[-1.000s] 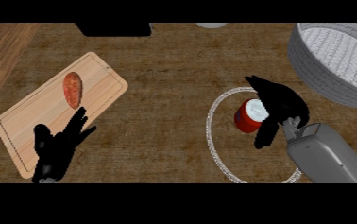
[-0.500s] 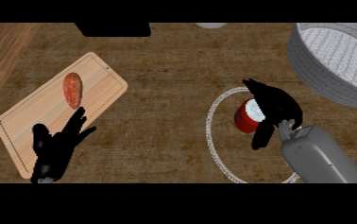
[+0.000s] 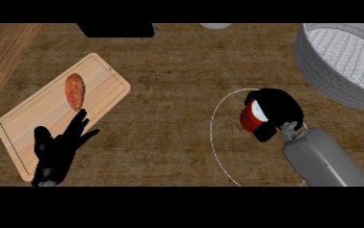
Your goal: Pick the can from the placemat and place it in the basket
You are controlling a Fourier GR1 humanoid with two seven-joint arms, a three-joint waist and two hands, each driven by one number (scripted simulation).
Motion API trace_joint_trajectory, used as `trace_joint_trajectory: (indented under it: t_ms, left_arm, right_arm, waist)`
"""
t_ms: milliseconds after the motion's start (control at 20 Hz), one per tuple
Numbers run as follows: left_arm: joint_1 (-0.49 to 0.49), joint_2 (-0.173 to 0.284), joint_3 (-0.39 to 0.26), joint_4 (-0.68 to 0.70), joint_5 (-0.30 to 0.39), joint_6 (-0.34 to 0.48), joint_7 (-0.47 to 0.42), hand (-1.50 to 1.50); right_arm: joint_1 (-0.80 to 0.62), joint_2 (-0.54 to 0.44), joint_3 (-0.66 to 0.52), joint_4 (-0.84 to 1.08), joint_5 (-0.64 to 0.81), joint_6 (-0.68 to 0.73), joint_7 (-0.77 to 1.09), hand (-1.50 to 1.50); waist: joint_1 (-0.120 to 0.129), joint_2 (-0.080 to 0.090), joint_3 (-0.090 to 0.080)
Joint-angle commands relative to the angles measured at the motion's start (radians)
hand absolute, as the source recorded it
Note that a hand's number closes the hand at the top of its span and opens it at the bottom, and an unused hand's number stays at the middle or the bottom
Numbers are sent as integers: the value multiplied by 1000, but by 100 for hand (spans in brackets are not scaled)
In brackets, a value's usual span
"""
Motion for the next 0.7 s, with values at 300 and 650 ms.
trace_joint_trajectory:
  t_ms: [300, 650]
  left_arm:
    - [74, 3, 5, -9, 8, -14, 81, 0]
    - [75, 3, 16, 29, -6, -11, 59, 0]
  right_arm:
    - [129, -138, 72, -78, 111, -49, -245, 150]
    - [413, -383, 127, -262, 158, -231, -592, 150]
  waist:
    - [-13, 6, -12]
    - [-44, 4, -12]
